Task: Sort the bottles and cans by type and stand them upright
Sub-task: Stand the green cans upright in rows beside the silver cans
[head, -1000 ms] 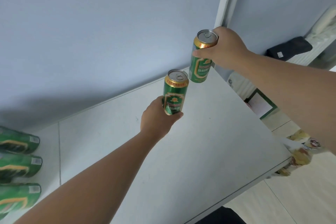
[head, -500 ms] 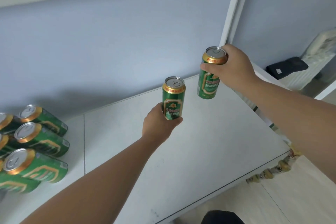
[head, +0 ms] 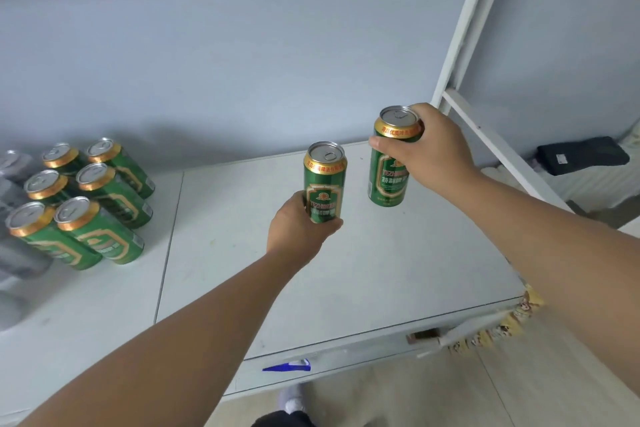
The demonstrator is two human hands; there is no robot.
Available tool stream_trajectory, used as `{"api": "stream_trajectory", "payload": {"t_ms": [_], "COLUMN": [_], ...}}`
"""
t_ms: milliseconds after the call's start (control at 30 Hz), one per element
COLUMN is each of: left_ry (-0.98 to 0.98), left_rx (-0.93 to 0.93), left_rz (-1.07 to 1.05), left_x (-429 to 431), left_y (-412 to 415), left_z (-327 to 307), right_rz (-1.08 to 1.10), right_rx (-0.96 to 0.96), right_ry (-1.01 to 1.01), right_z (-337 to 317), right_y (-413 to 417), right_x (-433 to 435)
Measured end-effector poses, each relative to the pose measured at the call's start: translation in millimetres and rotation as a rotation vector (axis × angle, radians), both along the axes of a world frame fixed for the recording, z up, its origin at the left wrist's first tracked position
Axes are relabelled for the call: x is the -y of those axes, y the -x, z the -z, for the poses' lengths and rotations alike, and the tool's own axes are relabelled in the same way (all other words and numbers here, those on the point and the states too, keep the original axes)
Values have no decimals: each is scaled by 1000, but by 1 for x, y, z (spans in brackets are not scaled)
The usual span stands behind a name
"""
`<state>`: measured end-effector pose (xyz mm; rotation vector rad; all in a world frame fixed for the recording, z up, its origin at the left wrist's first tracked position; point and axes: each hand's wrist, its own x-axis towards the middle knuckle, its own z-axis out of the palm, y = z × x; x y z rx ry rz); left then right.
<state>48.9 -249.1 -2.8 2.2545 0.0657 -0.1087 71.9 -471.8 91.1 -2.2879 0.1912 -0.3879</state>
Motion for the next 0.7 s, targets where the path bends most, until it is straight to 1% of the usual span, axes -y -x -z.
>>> {"api": "stream_trajectory", "payload": {"t_ms": [200, 367, 700], "left_ry": [6, 18, 81], "left_rx": [-4, 6, -17], "left_rz": [-37, -38, -26], "left_x": [-10, -33, -138], "left_y": [25, 31, 56], "left_z": [-4, -9, -3], "right_rz": [-46, -55, -21], "right_rx": [-7, -13, -48], "right_ry": [-61, -65, -94], "right_z": [6, 5, 19], "right_y": [24, 37, 62], "right_x": [-13, -38, -142]}}
